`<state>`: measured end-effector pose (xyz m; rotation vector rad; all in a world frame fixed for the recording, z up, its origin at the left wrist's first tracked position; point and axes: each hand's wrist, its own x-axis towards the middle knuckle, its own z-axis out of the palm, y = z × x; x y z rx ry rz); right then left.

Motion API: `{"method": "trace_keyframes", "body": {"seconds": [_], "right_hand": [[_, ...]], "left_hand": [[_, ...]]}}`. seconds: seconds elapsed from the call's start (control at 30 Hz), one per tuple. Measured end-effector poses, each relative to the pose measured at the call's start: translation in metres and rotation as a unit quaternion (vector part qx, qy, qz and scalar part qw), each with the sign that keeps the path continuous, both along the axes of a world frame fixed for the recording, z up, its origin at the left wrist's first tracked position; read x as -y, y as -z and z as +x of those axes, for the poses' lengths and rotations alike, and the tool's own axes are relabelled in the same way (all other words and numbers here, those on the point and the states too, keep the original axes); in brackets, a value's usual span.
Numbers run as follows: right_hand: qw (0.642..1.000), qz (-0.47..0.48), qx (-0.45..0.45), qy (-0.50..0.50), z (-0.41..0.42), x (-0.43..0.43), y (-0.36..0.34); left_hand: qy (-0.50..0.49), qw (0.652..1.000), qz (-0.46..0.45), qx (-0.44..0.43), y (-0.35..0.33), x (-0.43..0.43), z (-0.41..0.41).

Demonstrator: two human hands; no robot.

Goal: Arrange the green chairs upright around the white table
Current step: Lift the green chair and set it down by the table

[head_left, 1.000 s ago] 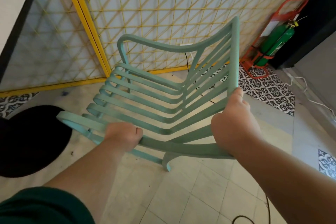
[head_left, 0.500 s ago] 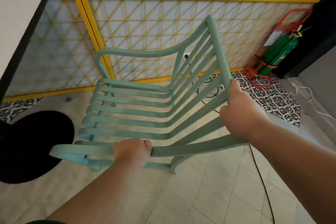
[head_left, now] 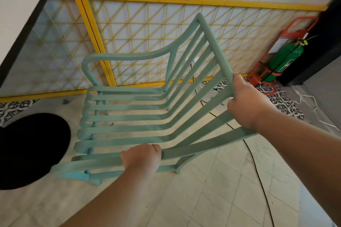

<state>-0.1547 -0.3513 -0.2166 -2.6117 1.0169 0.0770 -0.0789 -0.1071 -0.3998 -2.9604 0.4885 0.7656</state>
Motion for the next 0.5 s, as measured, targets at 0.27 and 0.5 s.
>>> {"method": "trace_keyframes", "body": {"seconds": [0.27,0.5], "right_hand": [[1.000,0.014,0.006,-0.012,0.003,0.007,0.001],[0.998,-0.041,-0.039,-0.040,0.007,0.011,0.001]], "left_hand": [[0.082,0.996,0.022,0.029,0.004,-0.077,0.047],[0.086,0.993,0.042,0.073,0.010,-0.083,0.051]]}}
